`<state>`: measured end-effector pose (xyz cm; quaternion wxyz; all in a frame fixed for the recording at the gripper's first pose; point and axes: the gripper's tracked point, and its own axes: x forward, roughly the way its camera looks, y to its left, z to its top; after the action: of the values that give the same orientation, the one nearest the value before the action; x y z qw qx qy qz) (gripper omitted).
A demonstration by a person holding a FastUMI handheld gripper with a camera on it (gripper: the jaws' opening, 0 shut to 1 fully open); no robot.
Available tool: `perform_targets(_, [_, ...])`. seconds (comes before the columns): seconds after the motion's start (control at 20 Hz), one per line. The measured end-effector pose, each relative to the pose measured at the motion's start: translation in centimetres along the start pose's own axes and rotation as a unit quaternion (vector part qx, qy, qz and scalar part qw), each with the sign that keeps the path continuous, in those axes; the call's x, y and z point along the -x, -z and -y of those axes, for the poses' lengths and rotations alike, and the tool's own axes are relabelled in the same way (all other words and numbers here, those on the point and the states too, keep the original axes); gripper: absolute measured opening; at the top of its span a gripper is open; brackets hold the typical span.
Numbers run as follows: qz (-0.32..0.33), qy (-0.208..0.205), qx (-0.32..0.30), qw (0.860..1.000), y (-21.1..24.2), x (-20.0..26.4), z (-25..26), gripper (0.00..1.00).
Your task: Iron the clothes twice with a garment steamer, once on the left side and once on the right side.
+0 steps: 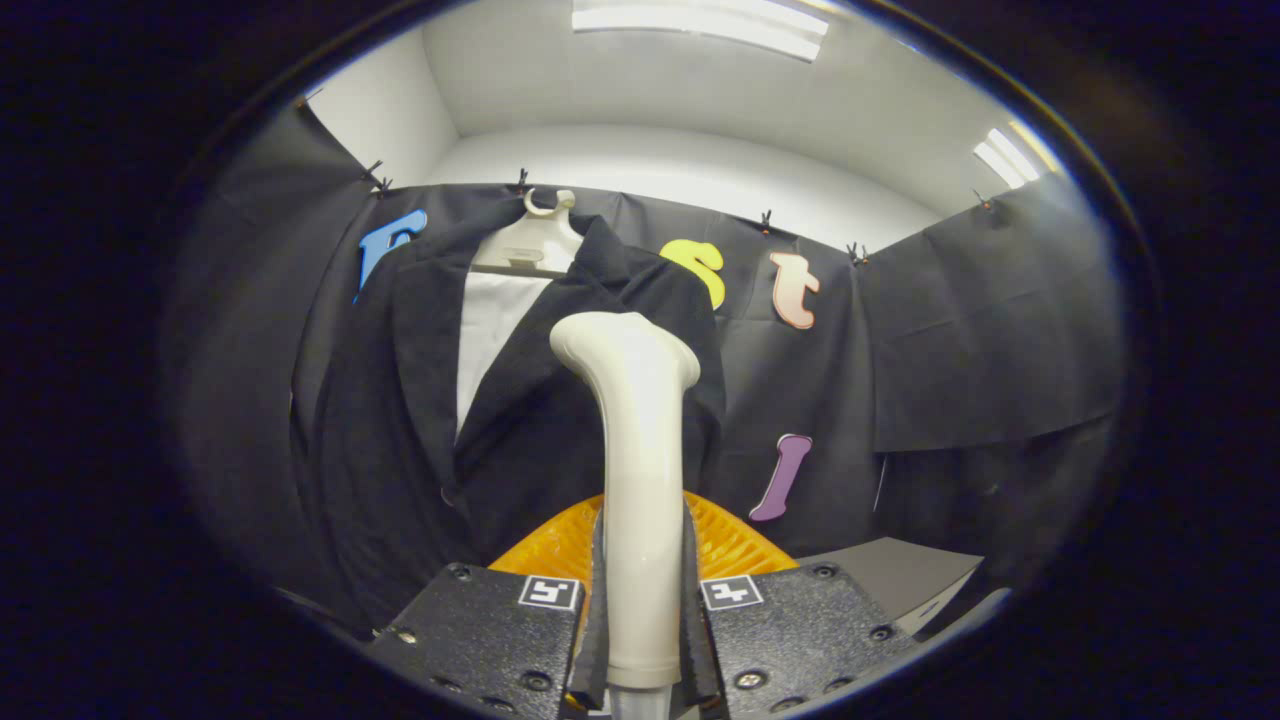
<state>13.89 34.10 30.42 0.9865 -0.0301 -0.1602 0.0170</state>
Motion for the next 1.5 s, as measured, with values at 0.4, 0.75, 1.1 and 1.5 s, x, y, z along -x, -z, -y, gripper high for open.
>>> perform_targets(0.4, [-0.067, 0.009, 0.019, 0.998, 7.0, 3.5, -0.2, 0.31])
perform_targets(0.75, [-0.109, -0.005, 0.035, 0.993, 12.1, 5.8, -1.0, 0.31])
perform_targets(1.1, [-0.171, -0.016, 0.044, 0.984, 17.8, 7.8, -1.2, 0.31])
perform_targets(1.5, [-0.216, -0.034, 0.065, 0.974, 22.5, 10.9, -2.1, 0.31])
